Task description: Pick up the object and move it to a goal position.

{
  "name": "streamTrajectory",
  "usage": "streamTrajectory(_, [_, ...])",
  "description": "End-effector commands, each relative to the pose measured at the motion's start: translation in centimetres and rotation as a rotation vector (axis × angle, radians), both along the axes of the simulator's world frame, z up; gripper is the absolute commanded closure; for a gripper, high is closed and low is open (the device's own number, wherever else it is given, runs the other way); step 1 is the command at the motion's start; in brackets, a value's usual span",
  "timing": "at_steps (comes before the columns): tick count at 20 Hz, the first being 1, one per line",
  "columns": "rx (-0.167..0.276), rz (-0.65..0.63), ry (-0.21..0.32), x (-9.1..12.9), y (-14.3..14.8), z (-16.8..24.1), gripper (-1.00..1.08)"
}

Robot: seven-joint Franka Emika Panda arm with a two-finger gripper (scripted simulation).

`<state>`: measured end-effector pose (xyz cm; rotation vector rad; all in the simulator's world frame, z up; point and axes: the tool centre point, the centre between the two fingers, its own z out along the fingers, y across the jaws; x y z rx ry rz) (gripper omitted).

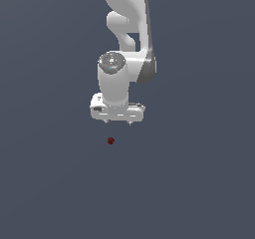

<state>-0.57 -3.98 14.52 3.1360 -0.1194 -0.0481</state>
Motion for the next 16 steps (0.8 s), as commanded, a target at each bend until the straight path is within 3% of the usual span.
streamTrajectory(1, [0.000, 0.000, 0.000, 0.0, 0.0, 0.0, -0.92])
streamTrajectory(16, [0.007, 0.065, -0.025, 0.7, 1.5, 1.5, -0.92])
